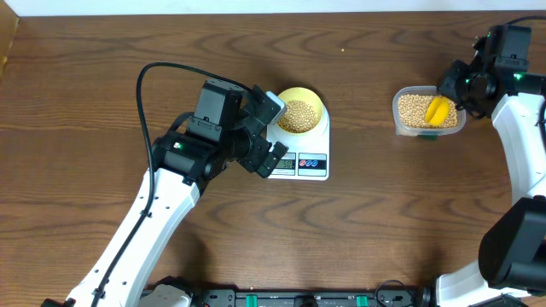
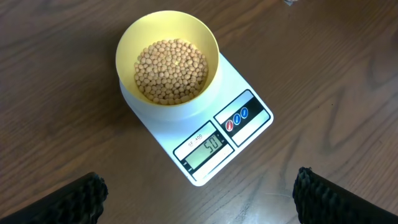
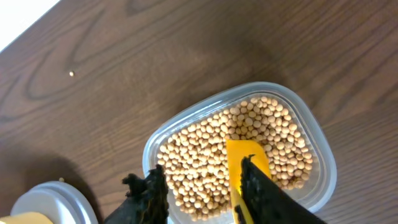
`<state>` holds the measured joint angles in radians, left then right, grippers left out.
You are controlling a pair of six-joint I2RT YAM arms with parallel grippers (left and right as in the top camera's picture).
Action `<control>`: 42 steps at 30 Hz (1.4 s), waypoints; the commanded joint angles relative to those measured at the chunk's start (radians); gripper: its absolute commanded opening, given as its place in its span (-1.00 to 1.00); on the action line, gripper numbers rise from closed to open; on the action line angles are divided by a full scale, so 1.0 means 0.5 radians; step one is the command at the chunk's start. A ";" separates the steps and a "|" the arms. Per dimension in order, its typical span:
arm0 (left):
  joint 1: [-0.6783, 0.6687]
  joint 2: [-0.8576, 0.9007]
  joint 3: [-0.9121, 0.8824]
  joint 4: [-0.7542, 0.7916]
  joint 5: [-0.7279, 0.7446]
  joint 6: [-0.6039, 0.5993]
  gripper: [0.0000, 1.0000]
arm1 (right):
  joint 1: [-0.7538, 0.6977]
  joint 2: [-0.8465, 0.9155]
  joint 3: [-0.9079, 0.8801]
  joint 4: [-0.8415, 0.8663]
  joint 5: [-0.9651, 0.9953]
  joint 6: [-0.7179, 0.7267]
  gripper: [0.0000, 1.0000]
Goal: Scoop item into bowl and weigh 50g on scale
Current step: 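Lower the scoop into the tub and open the right gripper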
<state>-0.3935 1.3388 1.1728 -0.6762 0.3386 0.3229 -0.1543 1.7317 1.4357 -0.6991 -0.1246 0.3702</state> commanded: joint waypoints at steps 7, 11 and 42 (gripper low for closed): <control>0.005 0.014 -0.014 -0.002 0.019 0.034 0.95 | 0.009 0.011 0.002 -0.077 -0.009 -0.216 0.13; 0.005 0.014 -0.014 -0.002 0.019 0.034 0.95 | 0.008 0.011 0.002 -0.101 0.059 -0.253 0.22; 0.005 0.014 -0.014 -0.002 0.019 0.034 0.95 | -0.029 0.011 0.002 -0.298 0.365 -0.989 0.99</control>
<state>-0.3939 1.3388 1.1728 -0.6762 0.3386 0.3229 -0.1558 1.7317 1.4357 -0.8398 0.0269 -0.0853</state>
